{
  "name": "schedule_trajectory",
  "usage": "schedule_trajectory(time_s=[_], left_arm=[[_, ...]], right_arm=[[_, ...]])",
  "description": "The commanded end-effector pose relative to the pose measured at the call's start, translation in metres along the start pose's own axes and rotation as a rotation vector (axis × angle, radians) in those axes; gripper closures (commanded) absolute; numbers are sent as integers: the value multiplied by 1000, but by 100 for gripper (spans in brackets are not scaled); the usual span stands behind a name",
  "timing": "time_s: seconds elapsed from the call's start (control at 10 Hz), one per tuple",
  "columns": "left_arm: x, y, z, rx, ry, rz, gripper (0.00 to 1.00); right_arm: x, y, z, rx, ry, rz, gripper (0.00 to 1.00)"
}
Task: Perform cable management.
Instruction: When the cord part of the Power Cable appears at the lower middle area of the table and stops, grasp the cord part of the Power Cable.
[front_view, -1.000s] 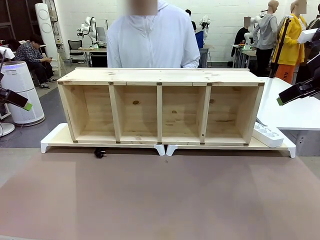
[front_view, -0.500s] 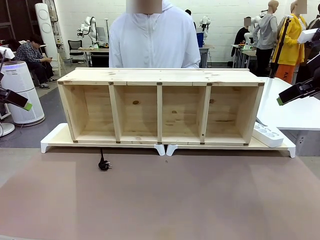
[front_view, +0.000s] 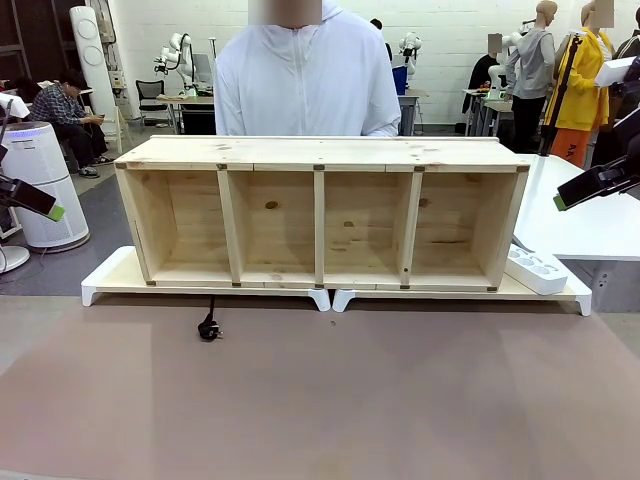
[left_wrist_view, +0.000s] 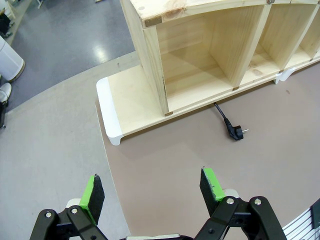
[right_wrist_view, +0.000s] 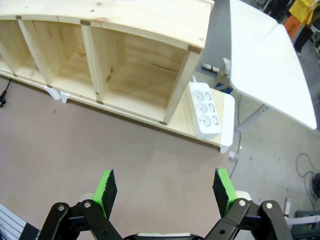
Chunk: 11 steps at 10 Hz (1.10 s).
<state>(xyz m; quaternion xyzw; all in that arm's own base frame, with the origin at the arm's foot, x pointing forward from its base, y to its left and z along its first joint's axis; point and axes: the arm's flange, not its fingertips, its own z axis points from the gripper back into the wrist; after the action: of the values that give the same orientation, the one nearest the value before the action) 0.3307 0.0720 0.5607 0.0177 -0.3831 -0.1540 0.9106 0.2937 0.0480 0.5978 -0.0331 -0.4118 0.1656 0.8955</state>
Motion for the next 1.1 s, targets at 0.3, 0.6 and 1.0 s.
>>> schedule_trajectory(time_s=[0.3, 0.6, 1.0], left_arm=[[-1, 1, 0, 0, 7, 4, 0], [-1, 1, 0, 0, 7, 4, 0], [-1, 1, 0, 0, 7, 4, 0]], right_arm=[[0, -3, -1, -7, -2, 11, 0], [0, -3, -1, -7, -2, 11, 0], [0, -3, -1, -7, -2, 11, 0]])
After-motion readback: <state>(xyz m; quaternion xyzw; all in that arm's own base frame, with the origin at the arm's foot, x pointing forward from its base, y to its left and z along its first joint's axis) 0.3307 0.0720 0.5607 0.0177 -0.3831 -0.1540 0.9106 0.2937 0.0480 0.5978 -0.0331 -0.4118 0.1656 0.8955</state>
